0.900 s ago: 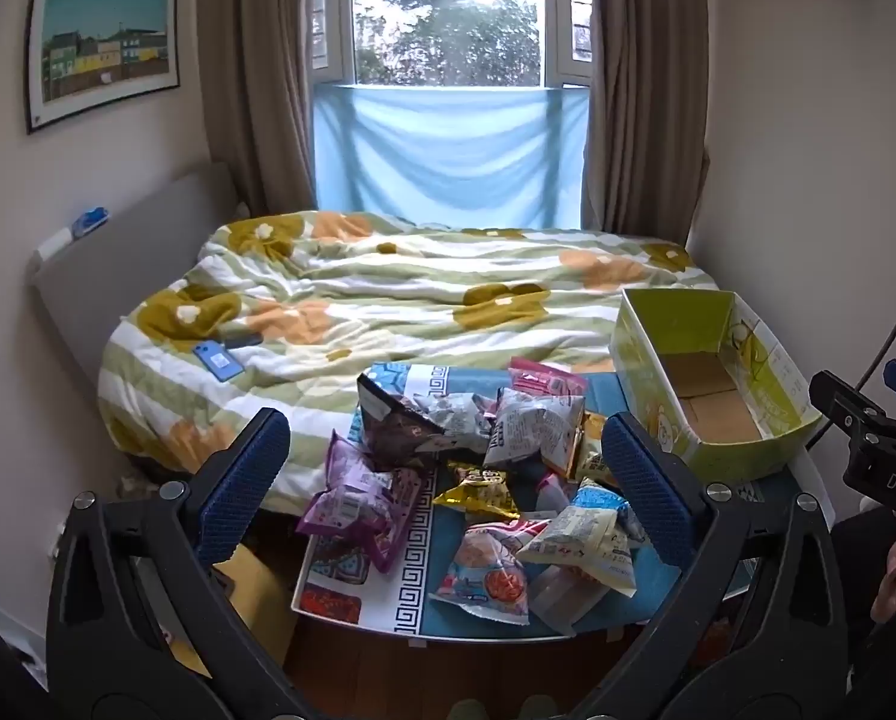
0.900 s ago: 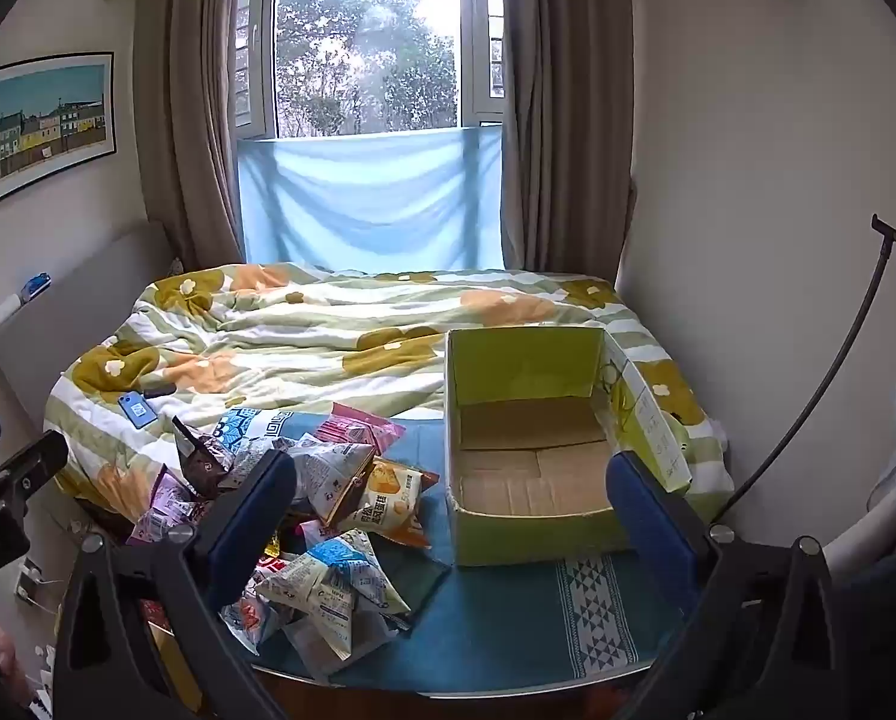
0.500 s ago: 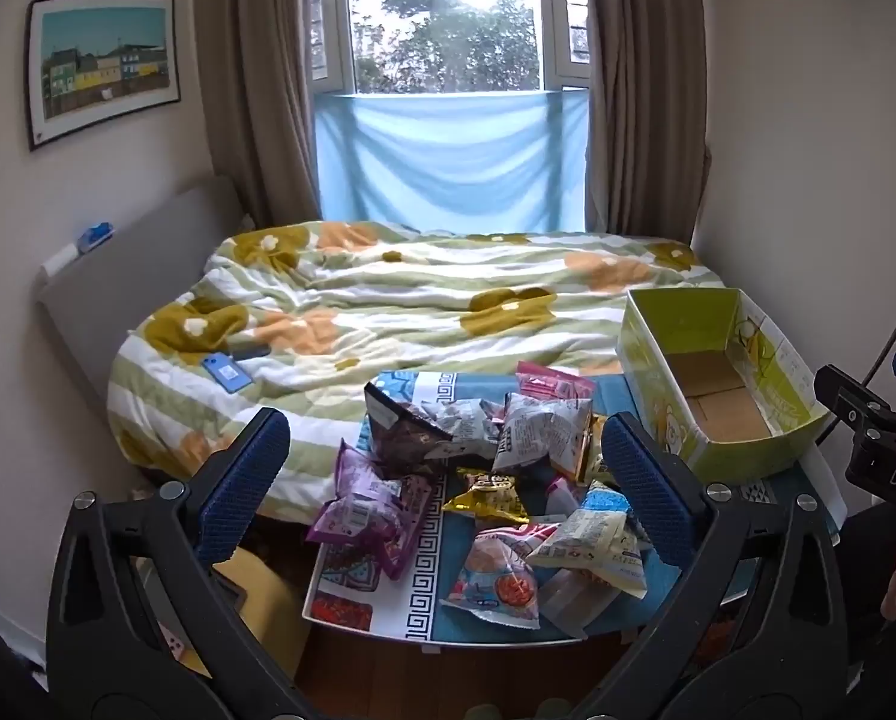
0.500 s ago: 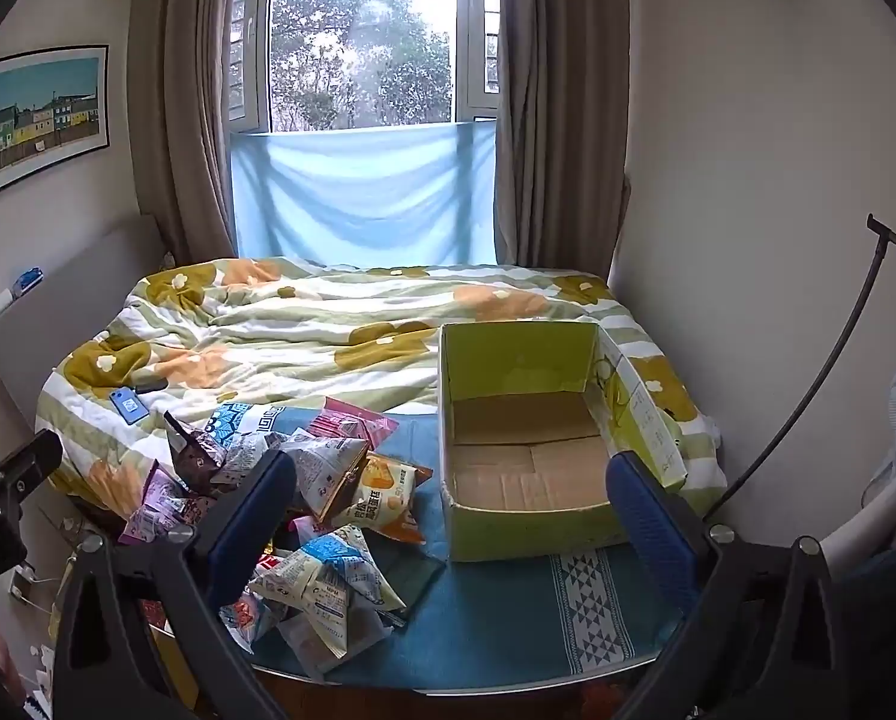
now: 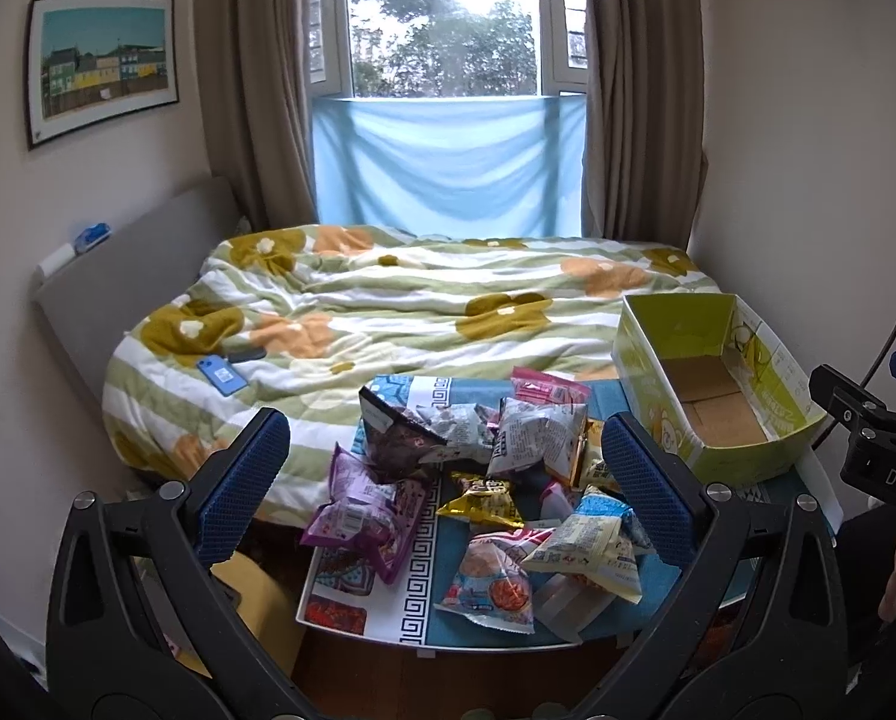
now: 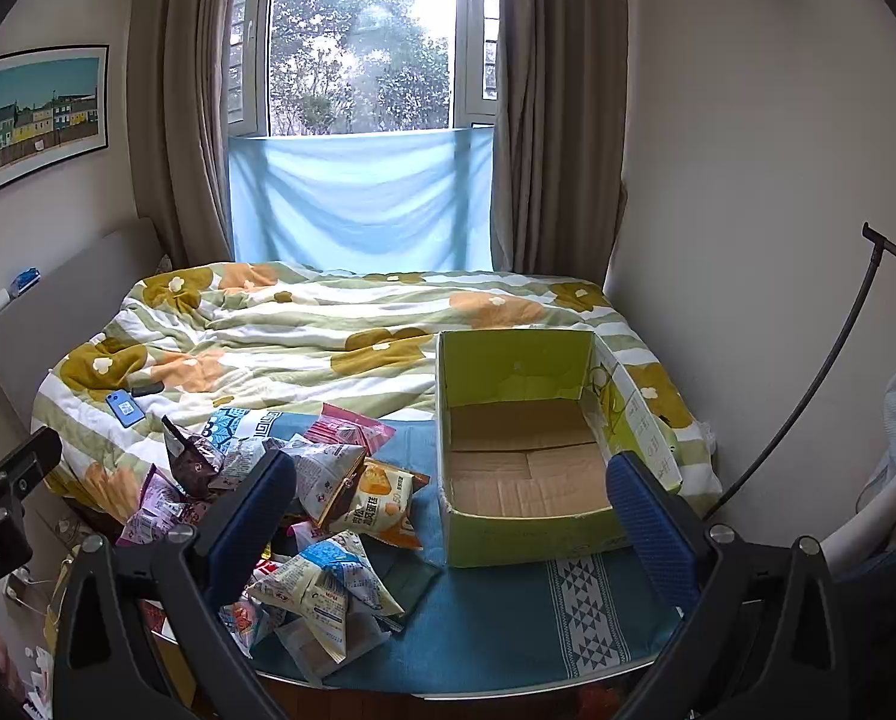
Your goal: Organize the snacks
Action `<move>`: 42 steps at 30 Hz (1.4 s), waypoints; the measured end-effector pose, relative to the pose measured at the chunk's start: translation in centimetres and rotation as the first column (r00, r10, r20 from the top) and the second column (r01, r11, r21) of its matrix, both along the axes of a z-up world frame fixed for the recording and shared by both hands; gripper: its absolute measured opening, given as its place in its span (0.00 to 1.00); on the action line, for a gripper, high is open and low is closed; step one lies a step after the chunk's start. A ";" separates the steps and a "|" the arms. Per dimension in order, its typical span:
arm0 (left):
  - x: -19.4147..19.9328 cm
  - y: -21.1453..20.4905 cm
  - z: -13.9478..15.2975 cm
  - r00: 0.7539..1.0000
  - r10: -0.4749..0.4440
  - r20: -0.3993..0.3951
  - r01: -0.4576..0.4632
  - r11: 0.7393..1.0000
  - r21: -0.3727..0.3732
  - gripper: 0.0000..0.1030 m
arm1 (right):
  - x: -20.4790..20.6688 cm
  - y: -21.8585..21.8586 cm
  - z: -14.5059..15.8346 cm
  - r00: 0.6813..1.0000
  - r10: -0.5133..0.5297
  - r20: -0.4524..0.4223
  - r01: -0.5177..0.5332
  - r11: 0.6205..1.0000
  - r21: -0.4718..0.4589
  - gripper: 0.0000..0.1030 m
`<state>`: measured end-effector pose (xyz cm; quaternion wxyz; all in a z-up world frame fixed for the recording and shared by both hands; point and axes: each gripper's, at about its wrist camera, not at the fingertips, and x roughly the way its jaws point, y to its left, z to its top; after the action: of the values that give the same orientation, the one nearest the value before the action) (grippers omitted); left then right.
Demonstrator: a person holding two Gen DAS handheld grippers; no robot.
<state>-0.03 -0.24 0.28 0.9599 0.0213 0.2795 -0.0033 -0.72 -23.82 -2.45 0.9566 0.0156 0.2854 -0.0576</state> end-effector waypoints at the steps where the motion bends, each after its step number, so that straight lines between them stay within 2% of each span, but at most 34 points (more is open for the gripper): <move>1: -0.1 0.1 0.0 1.000 -0.003 0.004 0.003 1.000 -0.013 1.00 | 0.0 0.0 0.0 1.000 0.000 0.000 0.000 1.000 0.000 1.00; 4: -0.1 0.2 0.1 1.000 -0.013 0.011 0.013 0.999 -0.039 1.00 | 0.0 0.0 0.0 1.000 0.000 0.000 0.000 1.000 -0.001 1.00; 42: 0.6 -0.1 -0.3 1.000 0.014 0.000 -0.014 1.000 -0.002 1.00 | 0.5 0.2 -0.7 1.000 -0.002 -0.011 0.002 1.000 0.003 1.00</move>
<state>0.59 -0.36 -0.07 0.9599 0.0185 0.2799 0.0031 -0.21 -23.67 -3.13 0.9548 0.0172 0.2909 -0.0581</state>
